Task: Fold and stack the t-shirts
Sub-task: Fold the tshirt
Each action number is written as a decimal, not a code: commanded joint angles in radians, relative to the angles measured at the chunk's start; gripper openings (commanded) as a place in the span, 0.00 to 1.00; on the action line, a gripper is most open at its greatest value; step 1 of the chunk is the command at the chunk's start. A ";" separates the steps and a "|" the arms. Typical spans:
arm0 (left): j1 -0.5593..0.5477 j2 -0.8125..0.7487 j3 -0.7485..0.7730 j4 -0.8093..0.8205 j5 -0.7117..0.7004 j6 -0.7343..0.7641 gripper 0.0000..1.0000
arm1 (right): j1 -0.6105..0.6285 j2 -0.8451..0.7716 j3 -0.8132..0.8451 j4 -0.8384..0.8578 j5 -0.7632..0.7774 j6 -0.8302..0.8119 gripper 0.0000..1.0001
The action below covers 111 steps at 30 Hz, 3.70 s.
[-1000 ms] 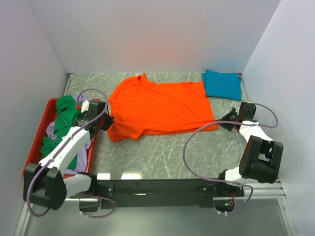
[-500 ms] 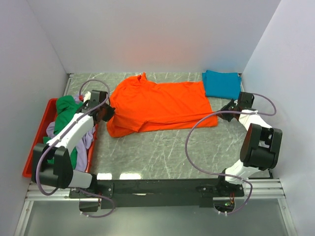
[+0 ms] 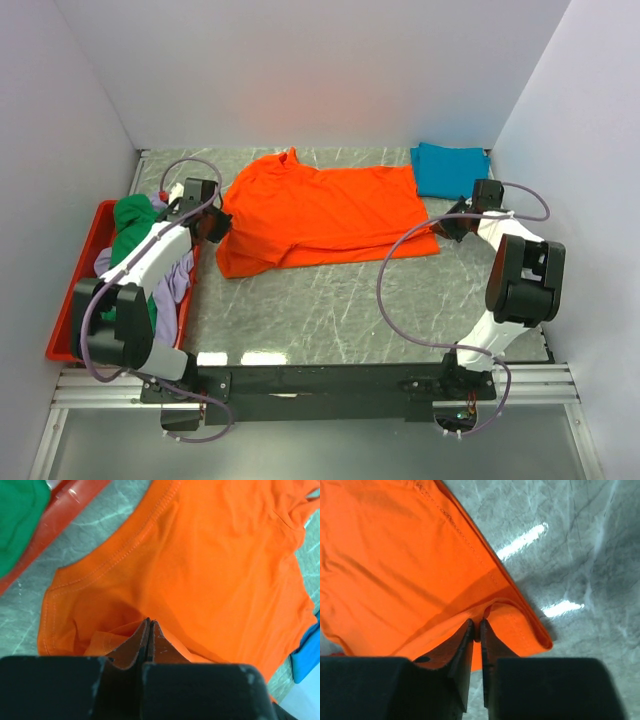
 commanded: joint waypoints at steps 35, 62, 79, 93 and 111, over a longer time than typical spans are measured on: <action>-0.142 -0.153 -0.264 -0.008 -0.184 -0.094 0.47 | 0.058 -0.256 -0.382 0.194 0.083 0.062 0.43; -0.145 -0.150 -0.374 0.121 -0.189 -0.051 0.49 | 0.056 -0.082 -0.290 0.249 0.123 0.107 0.40; -0.144 -0.041 -0.320 0.117 -0.247 0.004 0.01 | 0.050 -0.108 -0.278 0.193 0.126 0.094 0.00; -0.145 -0.320 -0.394 -0.111 -0.226 -0.022 0.01 | -0.043 -0.355 -0.439 0.033 0.081 0.070 0.00; -0.153 -0.555 -0.543 -0.141 -0.102 -0.048 0.09 | -0.088 -0.714 -0.622 -0.185 0.130 0.119 0.14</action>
